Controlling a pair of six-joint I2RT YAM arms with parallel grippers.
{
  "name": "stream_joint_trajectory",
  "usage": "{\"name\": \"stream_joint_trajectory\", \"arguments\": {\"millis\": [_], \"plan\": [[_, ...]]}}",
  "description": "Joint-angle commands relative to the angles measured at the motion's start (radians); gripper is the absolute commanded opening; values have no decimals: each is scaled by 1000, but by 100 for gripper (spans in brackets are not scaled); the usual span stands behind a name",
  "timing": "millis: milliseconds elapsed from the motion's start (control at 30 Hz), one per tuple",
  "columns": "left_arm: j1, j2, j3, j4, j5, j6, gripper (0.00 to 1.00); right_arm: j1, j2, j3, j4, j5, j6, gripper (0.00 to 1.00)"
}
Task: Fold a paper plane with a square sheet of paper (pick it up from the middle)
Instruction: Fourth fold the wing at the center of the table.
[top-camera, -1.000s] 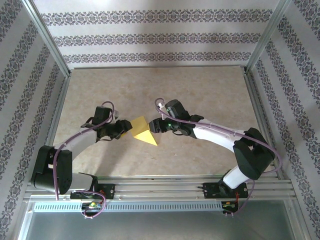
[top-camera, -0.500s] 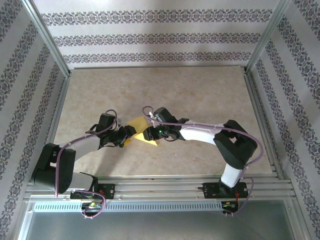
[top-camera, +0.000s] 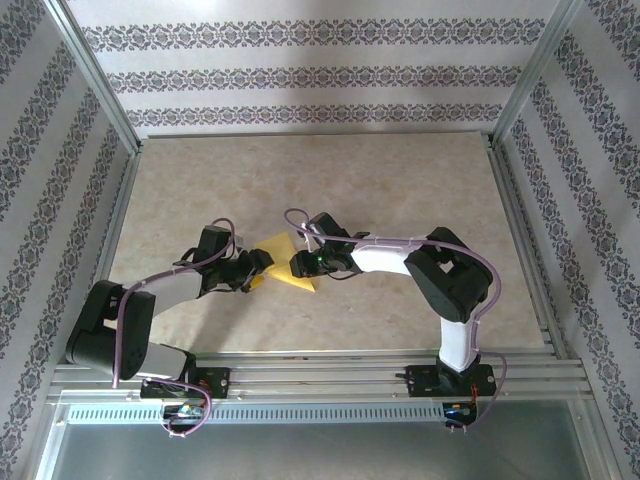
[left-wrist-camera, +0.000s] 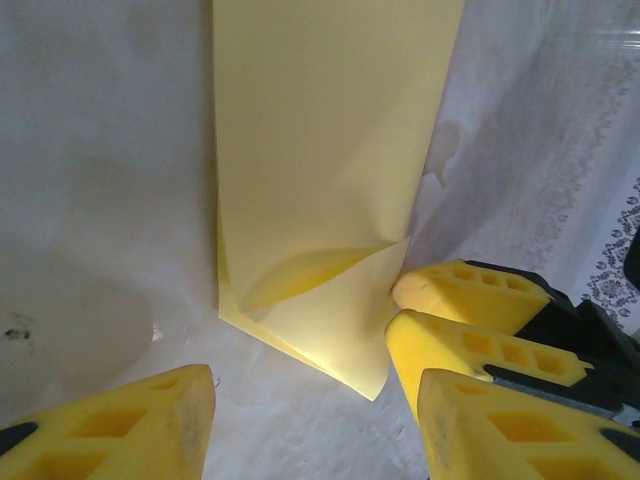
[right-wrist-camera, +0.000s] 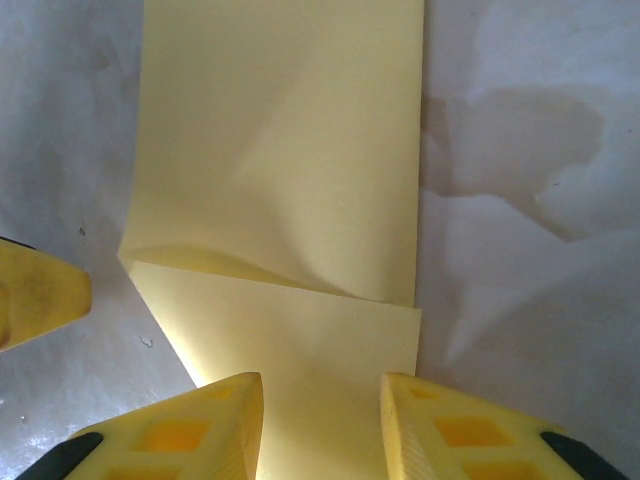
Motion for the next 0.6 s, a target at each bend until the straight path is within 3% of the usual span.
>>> {"name": "stream_joint_trajectory", "arguments": {"millis": [0, 333, 567], "plan": [[-14, 23, -12, 71, 32, -40, 55, -13, 16, 4, 3, -31, 15, 37], [-15, 66, -4, 94, 21, -104, 41, -24, 24, -11, 3, -48, 25, 36], [-16, 87, 7, 76, 2, -101, 39, -27, 26, -13, 0, -49, 23, 35]]}}
